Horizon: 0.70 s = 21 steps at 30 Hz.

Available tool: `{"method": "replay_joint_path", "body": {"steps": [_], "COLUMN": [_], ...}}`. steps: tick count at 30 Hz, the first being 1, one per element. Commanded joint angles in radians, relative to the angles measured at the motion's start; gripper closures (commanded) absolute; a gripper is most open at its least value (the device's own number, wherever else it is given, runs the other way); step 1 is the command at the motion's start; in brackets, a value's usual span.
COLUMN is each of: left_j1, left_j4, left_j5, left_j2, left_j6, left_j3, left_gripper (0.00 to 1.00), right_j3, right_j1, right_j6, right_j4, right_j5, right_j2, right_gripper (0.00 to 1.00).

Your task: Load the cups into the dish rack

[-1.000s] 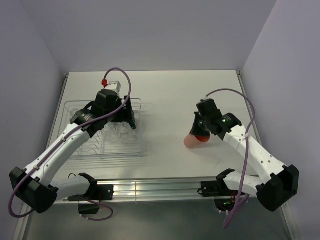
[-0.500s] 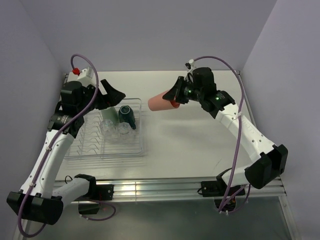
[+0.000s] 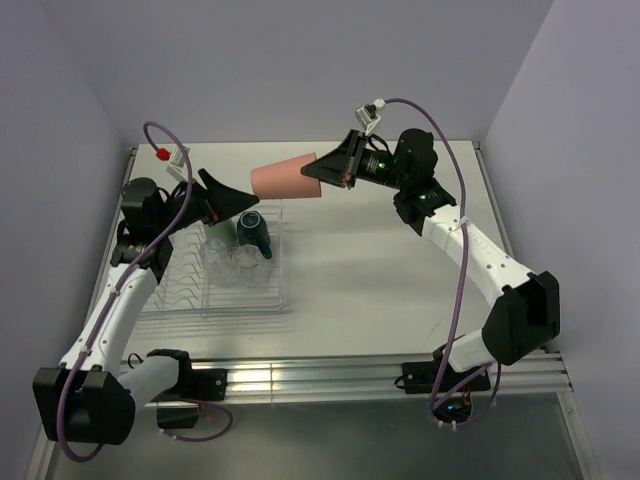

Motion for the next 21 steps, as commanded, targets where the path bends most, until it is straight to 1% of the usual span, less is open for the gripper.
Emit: {"method": "replay_joint_path", "body": {"steps": [1, 6, 8, 9, 11, 13, 15, 21], "left_j1": [0.001, 0.001, 0.001, 0.001, 0.001, 0.001, 0.001, 0.001], "left_j4": [0.207, 0.284, 0.28, 0.249, 0.237, 0.258, 0.26, 0.307], "left_j5": [0.087, 0.111, 0.11, 0.102, 0.103, 0.11, 0.103, 0.102], "left_j2": [-0.064, -0.105, -0.11, -0.107, -0.098, -0.089, -0.081, -0.07], "left_j6": [-0.064, -0.103, -0.099, -0.082, -0.079, -0.091, -0.09, -0.116], "left_j3": [-0.008, -0.028, -0.023, -0.013, -0.011, -0.022, -0.029, -0.043], "left_gripper": [0.07, 0.07, 0.06, 0.07, 0.06, 0.07, 0.06, 0.06], "right_j3": [-0.017, -0.023, -0.028, -0.031, -0.041, -0.046, -0.057, -0.066], "right_j1": [-0.002, -0.001, -0.002, -0.002, -0.002, 0.001, -0.001, 0.011], "right_j6": [0.145, 0.165, 0.172, 0.195, 0.233, 0.287, 0.327, 0.326], "right_j4": [0.259, 0.291, 0.311, 0.327, 0.4, 0.469, 0.508, 0.512], "right_j5": [-0.11, -0.114, -0.118, -0.119, -0.133, -0.153, -0.159, -0.173], "right_j2": [0.023, 0.032, 0.035, 0.037, 0.043, 0.055, 0.063, 0.06], "right_gripper": [1.0, 1.0, 1.0, 1.0, 1.0, 1.0, 1.0, 1.0]}}
